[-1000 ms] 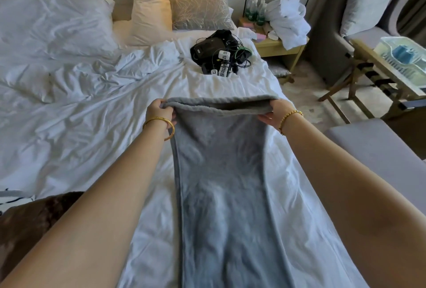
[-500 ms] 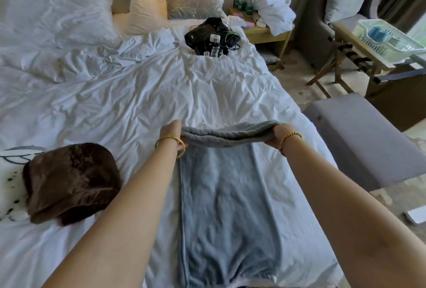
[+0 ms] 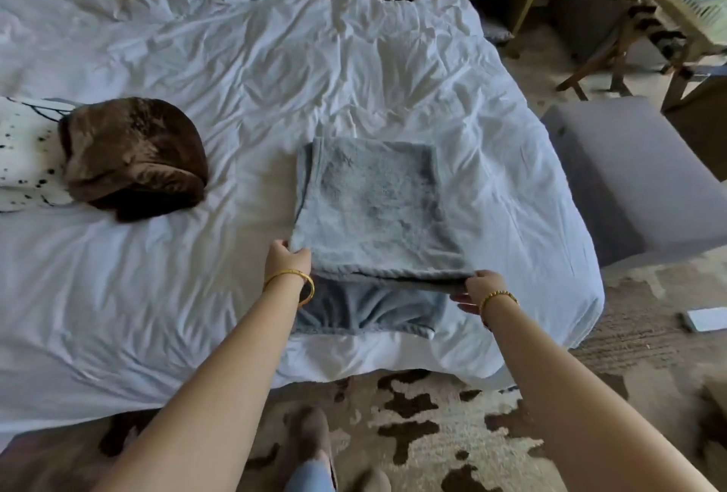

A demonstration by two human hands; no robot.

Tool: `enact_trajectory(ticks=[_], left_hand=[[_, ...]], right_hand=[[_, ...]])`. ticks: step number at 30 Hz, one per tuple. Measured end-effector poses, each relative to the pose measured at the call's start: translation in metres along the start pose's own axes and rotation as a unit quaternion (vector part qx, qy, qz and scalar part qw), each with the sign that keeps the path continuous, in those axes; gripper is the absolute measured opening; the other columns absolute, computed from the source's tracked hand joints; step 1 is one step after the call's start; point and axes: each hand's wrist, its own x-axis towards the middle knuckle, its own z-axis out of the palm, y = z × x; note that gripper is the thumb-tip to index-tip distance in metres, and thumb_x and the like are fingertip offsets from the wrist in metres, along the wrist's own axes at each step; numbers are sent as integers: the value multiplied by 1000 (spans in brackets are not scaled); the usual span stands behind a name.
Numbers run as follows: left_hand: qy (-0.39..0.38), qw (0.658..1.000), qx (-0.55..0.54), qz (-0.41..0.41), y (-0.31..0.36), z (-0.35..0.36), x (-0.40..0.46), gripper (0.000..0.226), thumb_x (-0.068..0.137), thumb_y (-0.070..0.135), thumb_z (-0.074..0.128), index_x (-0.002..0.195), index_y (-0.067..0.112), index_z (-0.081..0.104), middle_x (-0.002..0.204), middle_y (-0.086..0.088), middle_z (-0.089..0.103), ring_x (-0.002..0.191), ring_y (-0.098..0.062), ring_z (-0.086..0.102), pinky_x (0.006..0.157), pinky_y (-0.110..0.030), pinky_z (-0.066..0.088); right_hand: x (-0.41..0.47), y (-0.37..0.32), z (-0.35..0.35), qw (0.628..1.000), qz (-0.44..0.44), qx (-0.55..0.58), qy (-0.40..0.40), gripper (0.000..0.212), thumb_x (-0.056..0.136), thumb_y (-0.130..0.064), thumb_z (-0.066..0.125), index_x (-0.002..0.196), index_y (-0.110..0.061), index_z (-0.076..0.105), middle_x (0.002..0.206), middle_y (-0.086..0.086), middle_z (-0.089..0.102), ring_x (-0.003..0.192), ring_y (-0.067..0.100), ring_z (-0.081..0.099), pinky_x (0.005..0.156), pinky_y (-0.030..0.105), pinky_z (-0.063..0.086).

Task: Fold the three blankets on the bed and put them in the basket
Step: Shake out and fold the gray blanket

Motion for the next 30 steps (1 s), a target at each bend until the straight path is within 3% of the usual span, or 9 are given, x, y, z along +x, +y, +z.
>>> enact_trajectory(ticks=[5, 9, 12, 15, 20, 25, 27, 28, 30], left_hand=[[23, 1000, 18, -7, -60, 2, -2, 13, 77, 14, 58, 85, 5, 63, 93, -19, 66, 89, -38, 64, 82, -49, 55], [53, 997, 53, -11, -105, 8, -2, 16, 80, 13, 53, 88, 1, 61, 93, -23, 65, 87, -39, 63, 81, -46, 54], [46, 991, 124, -30, -137, 15, 5, 18, 87, 12, 49, 93, -1, 61, 94, -23, 65, 82, -37, 60, 69, -36, 47], [34, 982, 184, -28, -159, 23, 16, 21, 91, 13, 49, 94, -4, 61, 94, -25, 63, 85, -37, 59, 72, -38, 46], [25, 980, 192, -49, -174, 33, 33, 19, 91, 17, 52, 91, -1, 59, 88, -17, 58, 85, -34, 56, 74, -36, 43], [1, 982, 179, -58, -192, 28, 39, 27, 89, 14, 54, 64, 10, 45, 66, -9, 50, 62, -24, 45, 62, -29, 36], [-11, 987, 151, -49, -197, 25, 42, 20, 87, 16, 56, 71, 7, 50, 70, -11, 53, 64, -25, 49, 60, -29, 38], [-15, 991, 126, -50, -198, 24, 43, 13, 86, 17, 58, 80, 6, 53, 78, -12, 58, 71, -27, 54, 66, -30, 43], [-14, 997, 52, -63, -199, 25, 43, 22, 82, 13, 62, 100, 7, 52, 94, -12, 59, 85, -28, 58, 85, -37, 50]], right_hand=[[19, 76, 1, 991, -51, -121, -7, 39, 92, 1, 33, 130, 0, 43, 100, 22, 65, 65, 23, 61, 57, 30, 48], [35, 123, 9, 978, -94, -185, 32, 23, 87, -1, 39, 102, -3, 56, 88, 18, 67, 79, 30, 63, 73, 39, 53], [50, 147, 18, 960, -111, -252, 41, 14, 87, -4, 43, 94, -5, 55, 89, 15, 62, 78, 27, 54, 68, 29, 41], [71, 162, 27, 957, -102, -268, 48, 20, 88, -7, 44, 104, -3, 55, 86, 11, 55, 78, 25, 49, 68, 27, 36], [95, 168, 36, 954, -83, -285, 53, 18, 89, -11, 47, 104, -4, 54, 95, 15, 59, 73, 24, 46, 65, 27, 35], [99, 193, 44, 964, -73, -251, 47, 22, 90, -8, 45, 110, -2, 54, 82, 9, 53, 66, 20, 46, 61, 27, 36], [98, 196, 48, 974, -93, -203, 42, 20, 89, -4, 43, 108, -4, 51, 79, 6, 51, 64, 18, 46, 55, 27, 36], [99, 195, 51, 980, -99, -166, 38, 20, 88, -2, 43, 107, -6, 47, 78, 4, 49, 65, 16, 46, 54, 27, 35], [103, 189, 55, 993, -97, -66, 27, 21, 87, 2, 41, 105, -10, 39, 76, 0, 43, 64, 12, 41, 54, 23, 34]])
